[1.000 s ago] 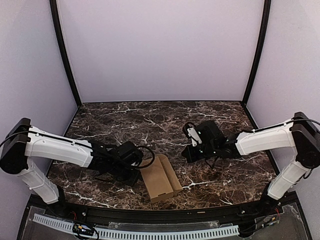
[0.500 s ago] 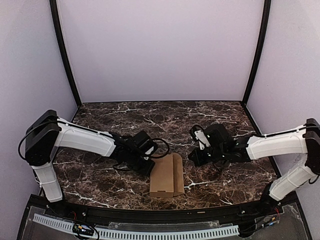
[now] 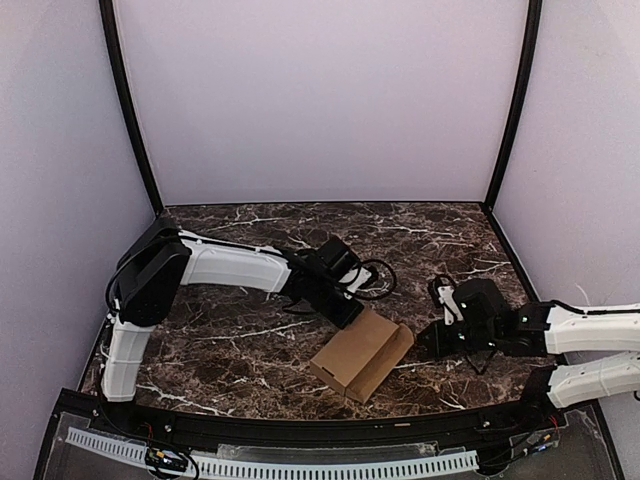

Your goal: Fold the paper box

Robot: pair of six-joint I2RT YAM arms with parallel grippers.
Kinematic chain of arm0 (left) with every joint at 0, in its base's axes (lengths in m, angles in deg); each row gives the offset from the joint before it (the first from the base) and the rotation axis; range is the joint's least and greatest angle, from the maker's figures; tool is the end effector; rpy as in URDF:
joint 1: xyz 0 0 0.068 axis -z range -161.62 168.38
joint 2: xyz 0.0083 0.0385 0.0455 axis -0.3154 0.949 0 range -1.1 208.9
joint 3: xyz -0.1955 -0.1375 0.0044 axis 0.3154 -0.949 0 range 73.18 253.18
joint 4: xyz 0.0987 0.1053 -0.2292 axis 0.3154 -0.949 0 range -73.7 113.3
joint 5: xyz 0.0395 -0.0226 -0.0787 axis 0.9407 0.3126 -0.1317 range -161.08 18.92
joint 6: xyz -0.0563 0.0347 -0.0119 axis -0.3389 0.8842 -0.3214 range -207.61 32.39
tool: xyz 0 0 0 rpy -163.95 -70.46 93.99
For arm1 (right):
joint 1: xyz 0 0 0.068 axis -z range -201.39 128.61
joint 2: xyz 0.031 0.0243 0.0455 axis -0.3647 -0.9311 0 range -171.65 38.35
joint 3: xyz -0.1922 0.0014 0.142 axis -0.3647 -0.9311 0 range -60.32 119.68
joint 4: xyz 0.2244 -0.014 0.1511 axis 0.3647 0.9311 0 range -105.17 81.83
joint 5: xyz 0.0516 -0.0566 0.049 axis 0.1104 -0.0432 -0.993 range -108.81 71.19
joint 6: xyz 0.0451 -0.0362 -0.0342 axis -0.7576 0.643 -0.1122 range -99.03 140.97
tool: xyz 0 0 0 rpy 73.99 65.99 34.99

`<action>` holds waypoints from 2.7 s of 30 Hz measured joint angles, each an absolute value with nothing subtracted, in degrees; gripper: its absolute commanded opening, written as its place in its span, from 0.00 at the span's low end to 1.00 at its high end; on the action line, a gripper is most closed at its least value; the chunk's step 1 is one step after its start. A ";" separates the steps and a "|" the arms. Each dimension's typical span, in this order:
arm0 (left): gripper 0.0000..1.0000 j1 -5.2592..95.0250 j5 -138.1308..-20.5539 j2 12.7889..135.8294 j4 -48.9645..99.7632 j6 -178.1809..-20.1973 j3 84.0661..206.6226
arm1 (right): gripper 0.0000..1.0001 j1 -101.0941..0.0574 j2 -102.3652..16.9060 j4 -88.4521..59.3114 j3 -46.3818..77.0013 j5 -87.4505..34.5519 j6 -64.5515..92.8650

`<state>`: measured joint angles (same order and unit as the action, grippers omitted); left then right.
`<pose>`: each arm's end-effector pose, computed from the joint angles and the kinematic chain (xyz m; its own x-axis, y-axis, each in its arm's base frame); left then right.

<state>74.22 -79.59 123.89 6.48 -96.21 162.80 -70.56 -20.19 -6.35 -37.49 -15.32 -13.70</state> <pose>0.2584 -0.3948 0.1020 -0.5686 0.5745 -0.5888 0.7932 0.5727 -0.2072 0.1552 0.1747 0.1192 -0.7905 -0.0464 -0.6106 -0.3370 0.8655 0.3705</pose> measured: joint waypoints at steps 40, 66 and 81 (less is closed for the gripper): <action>0.01 84.21 -81.74 114.65 -8.15 -102.46 161.51 | 0.09 -57.27 -24.26 -16.12 -39.55 -26.93 -8.22; 0.01 84.29 -82.44 109.14 -1.00 -103.29 152.31 | 0.17 -57.12 -28.39 -17.08 -39.55 -36.24 -5.81; 0.01 84.29 -82.44 108.66 -0.45 -103.31 151.48 | 0.08 -57.36 -32.80 -18.94 -38.43 -38.93 -4.52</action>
<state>84.29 -82.44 108.66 -0.45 -103.31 151.48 -57.36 -32.80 -18.94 -38.43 -38.93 -4.52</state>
